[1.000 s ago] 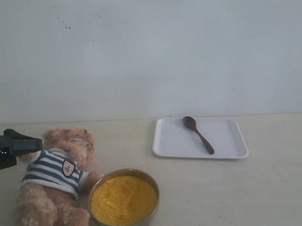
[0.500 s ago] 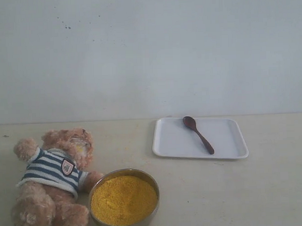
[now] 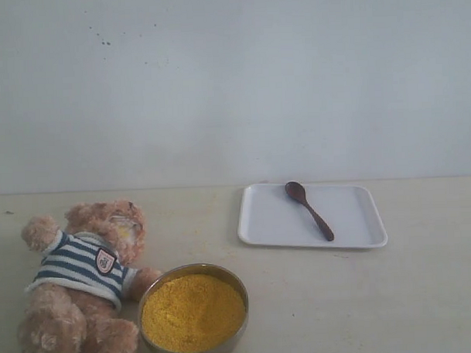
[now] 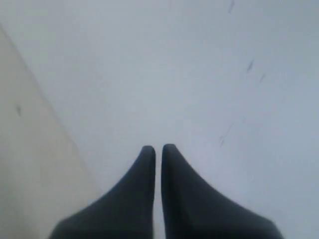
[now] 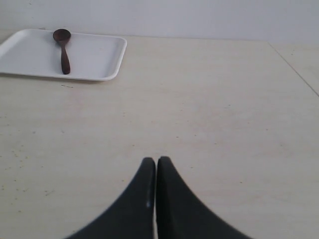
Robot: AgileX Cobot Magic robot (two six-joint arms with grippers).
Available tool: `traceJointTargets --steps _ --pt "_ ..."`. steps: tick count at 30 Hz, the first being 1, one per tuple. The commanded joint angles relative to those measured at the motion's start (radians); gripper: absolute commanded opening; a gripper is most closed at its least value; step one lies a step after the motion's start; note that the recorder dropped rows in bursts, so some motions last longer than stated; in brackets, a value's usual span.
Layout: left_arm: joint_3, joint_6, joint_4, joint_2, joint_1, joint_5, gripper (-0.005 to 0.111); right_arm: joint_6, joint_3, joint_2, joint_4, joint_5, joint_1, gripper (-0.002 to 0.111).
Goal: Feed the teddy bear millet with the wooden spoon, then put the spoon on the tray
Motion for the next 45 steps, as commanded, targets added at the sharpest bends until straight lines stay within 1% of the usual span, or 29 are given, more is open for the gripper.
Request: traceJointTargets --steps 1,2,4,6,8,10,13,16,18,19,22,26,30,33,35,36,38,40,41,42,43,45 --pt "-0.007 0.013 0.003 -0.138 0.001 -0.268 0.004 -0.001 -0.003 -0.002 0.003 -0.006 -0.003 0.000" --pt "-0.007 0.050 0.013 -0.167 0.001 -0.308 0.004 -0.001 -0.003 -0.002 0.003 -0.006 -0.003 0.000" --pt "-0.007 0.124 0.017 -0.228 0.001 -0.339 0.004 -0.001 -0.003 -0.002 0.003 -0.006 -0.003 0.000" --pt "-0.007 0.279 0.088 -0.287 0.001 -0.334 0.004 -0.001 -0.003 -0.002 0.003 -0.006 -0.003 0.000" --pt "-0.007 0.430 0.209 -0.359 0.001 -0.287 0.004 -0.001 -0.003 -0.002 0.003 -0.006 -0.003 0.000" --pt "-0.007 0.504 0.300 -0.431 -0.010 -0.223 0.004 -0.001 -0.003 -0.002 0.003 -0.006 -0.003 0.000" --pt "-0.003 0.510 0.331 -0.551 -0.064 -0.190 0.004 -0.001 -0.003 -0.002 0.003 -0.006 -0.003 0.000" --pt "0.002 0.472 0.287 -0.651 -0.129 -0.061 0.004 -0.001 -0.003 -0.002 0.003 -0.006 -0.003 0.000" --pt "0.025 0.477 0.264 -0.703 -0.170 0.014 0.004 -0.001 -0.003 -0.002 0.003 -0.006 -0.003 0.000" --pt "0.041 0.480 0.256 -0.721 -0.181 0.028 0.004 -0.001 -0.003 -0.002 0.003 -0.006 -0.003 0.000" --pt "0.110 0.480 0.254 -0.772 -0.200 0.014 0.004 -0.001 -0.003 -0.002 0.003 -0.006 -0.003 0.000" --pt "0.202 0.472 0.211 -0.837 -0.199 0.029 0.004 -0.001 -0.003 -0.002 0.003 -0.006 -0.003 0.000" --pt "0.289 0.404 0.213 -0.911 -0.199 0.055 0.004 -0.001 -0.003 -0.002 0.003 -0.006 -0.003 0.000" --pt "0.366 0.404 0.213 -0.956 -0.199 0.026 0.004 -0.001 -0.003 -0.002 0.003 -0.006 -0.003 0.000" --pt "0.411 0.350 0.251 -0.986 -0.197 0.024 0.004 -0.001 -0.003 -0.002 0.003 -0.006 -0.003 0.000" --pt "0.434 0.291 0.306 -1.002 -0.197 0.024 0.004 -0.001 -0.003 -0.002 0.003 -0.006 -0.003 0.000" --pt "0.465 0.121 0.482 -1.031 -0.197 0.021 0.004 -0.001 -0.003 -0.002 0.003 -0.006 -0.003 0.000" --pt "0.491 -0.191 0.793 -1.075 -0.197 0.025 0.004 -0.001 -0.003 -0.002 0.003 -0.006 -0.003 0.000" --pt "0.500 -0.285 0.889 -1.094 -0.197 0.041 0.004 -0.001 -0.003 -0.002 0.003 -0.006 -0.003 0.000" --pt "0.502 -0.344 0.977 -1.117 -0.199 0.070 0.004 -0.001 -0.003 -0.002 0.003 -0.006 -0.003 0.000" --pt "0.502 -0.347 1.029 -1.139 -0.208 0.099 0.004 -0.001 -0.003 -0.002 0.003 -0.006 -0.003 0.000" --pt "0.505 -0.294 1.052 -1.178 -0.225 0.113 0.004 -0.001 -0.003 -0.002 0.003 -0.006 -0.003 0.000"
